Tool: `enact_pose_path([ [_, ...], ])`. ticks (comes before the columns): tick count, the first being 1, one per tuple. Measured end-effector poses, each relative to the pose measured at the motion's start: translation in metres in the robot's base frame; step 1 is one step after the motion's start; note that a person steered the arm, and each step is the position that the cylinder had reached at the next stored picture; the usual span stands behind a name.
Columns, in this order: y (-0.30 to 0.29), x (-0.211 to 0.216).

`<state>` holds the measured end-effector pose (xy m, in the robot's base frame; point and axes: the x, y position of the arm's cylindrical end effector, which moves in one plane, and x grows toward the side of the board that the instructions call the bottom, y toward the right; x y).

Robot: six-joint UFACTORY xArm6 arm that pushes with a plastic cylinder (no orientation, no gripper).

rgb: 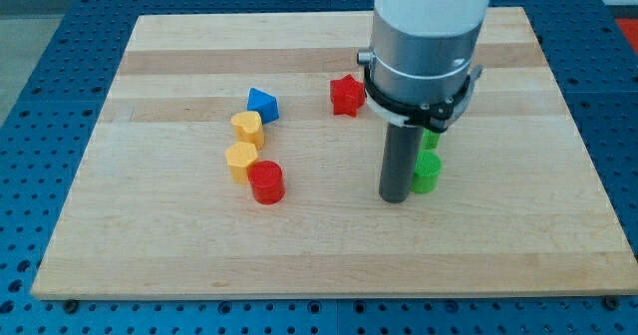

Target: Push the green circle closer to the green star

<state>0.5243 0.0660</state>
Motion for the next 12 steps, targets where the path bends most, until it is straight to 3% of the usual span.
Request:
enact_pose_path([
  [3,0.039,0.003],
  [10,0.046,-0.011],
  [11,0.046,-0.003],
  [12,0.016,0.034],
])
